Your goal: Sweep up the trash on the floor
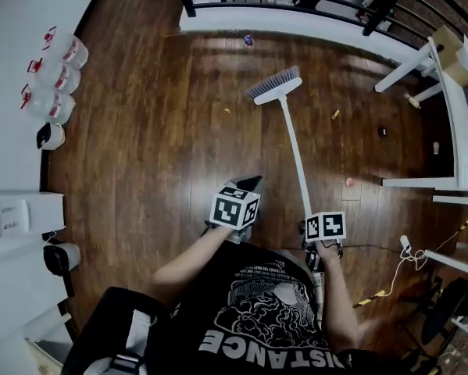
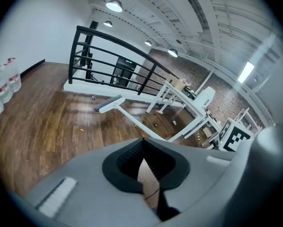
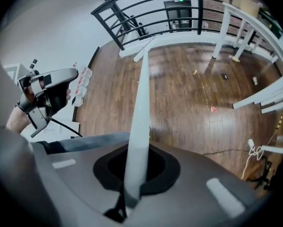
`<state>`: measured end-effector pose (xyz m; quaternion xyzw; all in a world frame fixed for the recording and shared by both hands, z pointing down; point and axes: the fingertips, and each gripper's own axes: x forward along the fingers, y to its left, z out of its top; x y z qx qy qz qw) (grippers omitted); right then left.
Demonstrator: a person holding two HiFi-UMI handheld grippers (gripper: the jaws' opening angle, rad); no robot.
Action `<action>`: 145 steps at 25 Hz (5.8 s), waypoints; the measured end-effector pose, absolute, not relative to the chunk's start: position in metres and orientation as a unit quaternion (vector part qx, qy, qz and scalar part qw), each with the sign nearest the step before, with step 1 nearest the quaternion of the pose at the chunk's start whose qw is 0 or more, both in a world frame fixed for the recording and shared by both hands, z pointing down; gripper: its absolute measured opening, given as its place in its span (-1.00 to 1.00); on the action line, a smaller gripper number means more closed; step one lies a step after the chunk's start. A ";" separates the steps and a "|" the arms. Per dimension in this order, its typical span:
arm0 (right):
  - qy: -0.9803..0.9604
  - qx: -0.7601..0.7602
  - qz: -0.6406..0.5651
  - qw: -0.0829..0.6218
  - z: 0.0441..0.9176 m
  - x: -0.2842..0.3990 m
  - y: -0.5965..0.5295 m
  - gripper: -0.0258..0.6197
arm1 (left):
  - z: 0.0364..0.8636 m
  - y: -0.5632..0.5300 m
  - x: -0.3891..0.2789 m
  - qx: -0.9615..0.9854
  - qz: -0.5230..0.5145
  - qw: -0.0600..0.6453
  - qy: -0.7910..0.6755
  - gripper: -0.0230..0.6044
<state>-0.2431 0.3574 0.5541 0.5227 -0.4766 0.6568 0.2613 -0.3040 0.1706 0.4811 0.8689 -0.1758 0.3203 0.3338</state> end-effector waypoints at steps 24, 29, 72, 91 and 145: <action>-0.520 0.285 0.646 0.481 0.693 -0.193 0.122 -0.92 | 0.545 -0.003 -0.298 0.795 0.290 0.409 -0.341 -0.91; -0.517 0.240 0.630 0.527 0.736 -0.175 0.090 -0.92 | 0.564 -0.024 -0.288 0.773 0.296 0.424 -0.367 -0.91; -0.371 0.290 0.652 0.595 0.703 0.166 0.211 -0.92 | 0.571 -0.030 -0.057 0.813 0.346 0.395 -0.251 -0.91; -0.306 0.316 0.697 0.566 0.678 0.249 0.265 -0.92 | 0.563 -0.027 0.006 0.825 0.369 0.372 -0.212 -0.91; -0.460 0.326 0.727 0.392 0.727 0.041 -0.351 -0.92 | 0.581 -0.450 -0.030 0.806 0.357 0.400 -0.250 -0.91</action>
